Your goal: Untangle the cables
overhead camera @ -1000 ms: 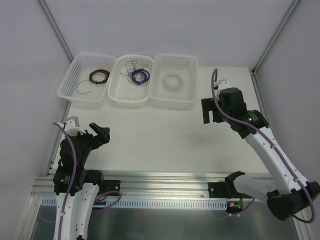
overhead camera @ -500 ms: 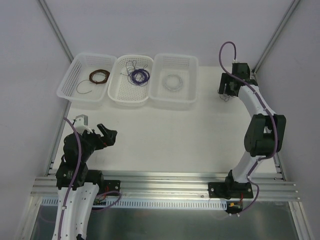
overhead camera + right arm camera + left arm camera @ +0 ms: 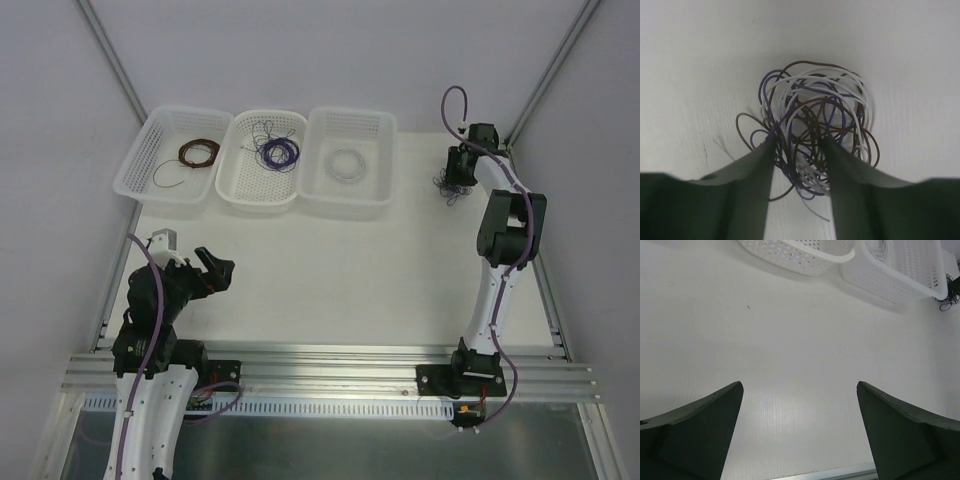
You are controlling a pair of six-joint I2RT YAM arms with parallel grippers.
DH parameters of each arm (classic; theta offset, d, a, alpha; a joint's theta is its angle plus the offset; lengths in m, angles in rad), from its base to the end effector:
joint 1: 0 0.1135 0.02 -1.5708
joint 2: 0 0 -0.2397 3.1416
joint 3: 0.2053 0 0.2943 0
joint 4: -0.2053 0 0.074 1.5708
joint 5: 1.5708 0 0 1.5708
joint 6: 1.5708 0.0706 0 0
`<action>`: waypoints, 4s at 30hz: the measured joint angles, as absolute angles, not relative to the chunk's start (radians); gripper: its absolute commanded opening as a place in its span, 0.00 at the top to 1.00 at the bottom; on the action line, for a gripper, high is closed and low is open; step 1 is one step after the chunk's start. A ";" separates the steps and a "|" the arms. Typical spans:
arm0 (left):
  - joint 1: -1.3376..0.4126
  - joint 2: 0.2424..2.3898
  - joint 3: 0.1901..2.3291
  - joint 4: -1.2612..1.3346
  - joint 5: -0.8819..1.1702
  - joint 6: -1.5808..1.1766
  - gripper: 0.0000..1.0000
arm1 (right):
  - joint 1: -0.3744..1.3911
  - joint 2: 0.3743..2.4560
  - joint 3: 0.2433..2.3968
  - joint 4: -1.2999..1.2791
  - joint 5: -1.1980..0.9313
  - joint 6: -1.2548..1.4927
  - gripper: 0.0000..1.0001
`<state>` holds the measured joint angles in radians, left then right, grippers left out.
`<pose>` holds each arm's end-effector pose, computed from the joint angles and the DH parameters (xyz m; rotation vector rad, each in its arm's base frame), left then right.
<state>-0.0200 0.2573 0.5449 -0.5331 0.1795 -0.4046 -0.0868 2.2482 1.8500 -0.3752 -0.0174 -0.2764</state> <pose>0.1863 -0.0163 0.2789 -0.2239 1.8231 -0.4625 0.5605 -0.0475 0.1428 -0.2310 2.3382 -0.1587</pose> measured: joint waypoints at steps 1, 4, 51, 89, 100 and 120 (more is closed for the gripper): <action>-0.020 0.261 0.545 -0.533 0.179 -0.405 0.01 | -0.086 2.265 1.858 -0.379 -0.032 -0.282 0.68; -0.020 0.269 0.542 -0.530 0.180 -0.405 0.01 | -0.086 2.278 1.855 -0.396 -0.075 -0.287 0.98; -0.418 0.738 0.511 -0.308 0.395 -0.614 0.05 | 0.988 1.261 0.931 -0.332 0.112 -0.051 0.53; -0.722 1.017 0.388 0.072 0.096 -1.024 0.30 | 0.895 1.390 0.860 -0.182 -0.137 -0.179 0.99; -0.772 1.003 0.391 0.124 0.096 -0.966 0.28 | 0.899 1.308 0.909 -0.198 -0.091 -0.065 0.99; -0.878 1.422 0.572 0.167 -0.117 -1.011 0.91 | 0.935 1.142 1.021 -0.318 -0.052 0.007 0.99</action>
